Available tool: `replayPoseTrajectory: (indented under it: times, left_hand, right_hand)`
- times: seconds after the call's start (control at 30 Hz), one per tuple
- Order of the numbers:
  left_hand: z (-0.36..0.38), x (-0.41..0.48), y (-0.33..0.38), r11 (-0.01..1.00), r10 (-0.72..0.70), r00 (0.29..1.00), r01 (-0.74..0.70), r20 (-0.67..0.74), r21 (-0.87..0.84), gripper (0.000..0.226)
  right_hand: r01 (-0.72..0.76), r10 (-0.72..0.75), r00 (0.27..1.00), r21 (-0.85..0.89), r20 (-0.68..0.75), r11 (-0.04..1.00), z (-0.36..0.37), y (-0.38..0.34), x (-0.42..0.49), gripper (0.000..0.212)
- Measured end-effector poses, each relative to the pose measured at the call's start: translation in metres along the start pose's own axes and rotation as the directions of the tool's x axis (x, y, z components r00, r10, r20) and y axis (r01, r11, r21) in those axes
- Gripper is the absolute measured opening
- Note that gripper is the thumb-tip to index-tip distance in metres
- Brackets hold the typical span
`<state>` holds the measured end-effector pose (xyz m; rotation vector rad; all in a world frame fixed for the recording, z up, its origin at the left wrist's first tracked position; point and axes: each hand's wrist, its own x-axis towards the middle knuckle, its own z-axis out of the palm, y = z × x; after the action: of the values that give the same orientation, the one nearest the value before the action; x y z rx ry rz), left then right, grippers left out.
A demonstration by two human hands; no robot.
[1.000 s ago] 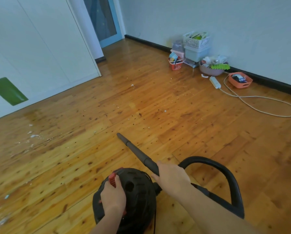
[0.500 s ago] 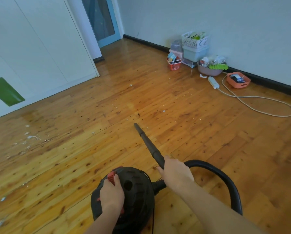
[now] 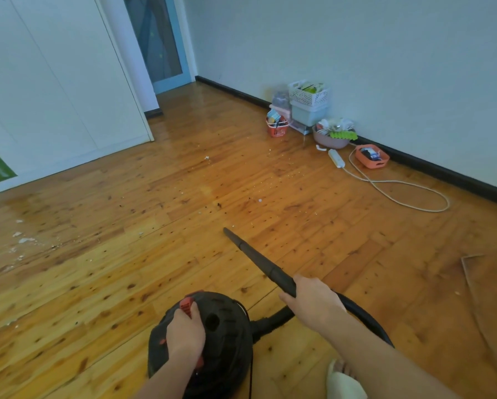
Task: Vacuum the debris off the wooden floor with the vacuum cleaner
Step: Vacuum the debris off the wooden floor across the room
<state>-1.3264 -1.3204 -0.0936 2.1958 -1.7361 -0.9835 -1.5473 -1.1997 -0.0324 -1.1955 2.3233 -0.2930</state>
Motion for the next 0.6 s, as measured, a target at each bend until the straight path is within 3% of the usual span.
replayPoseTrajectory:
  times: [0.4,0.6]
  left_hand:
    - [0.003,-0.006,0.002,0.998,-0.013,0.999,0.01,-0.043,-0.069,0.027]
    - [0.012,0.014,0.002,0.997,-0.061,0.997,0.057,-0.055,-0.06,0.039]
  right_hand:
    - [0.073,-0.073,0.997,0.001,0.04,0.997,0.018,-0.011,0.035,0.03]
    - [0.148,-0.145,0.987,-0.03,0.063,0.989,0.046,-0.047,0.077,0.034]
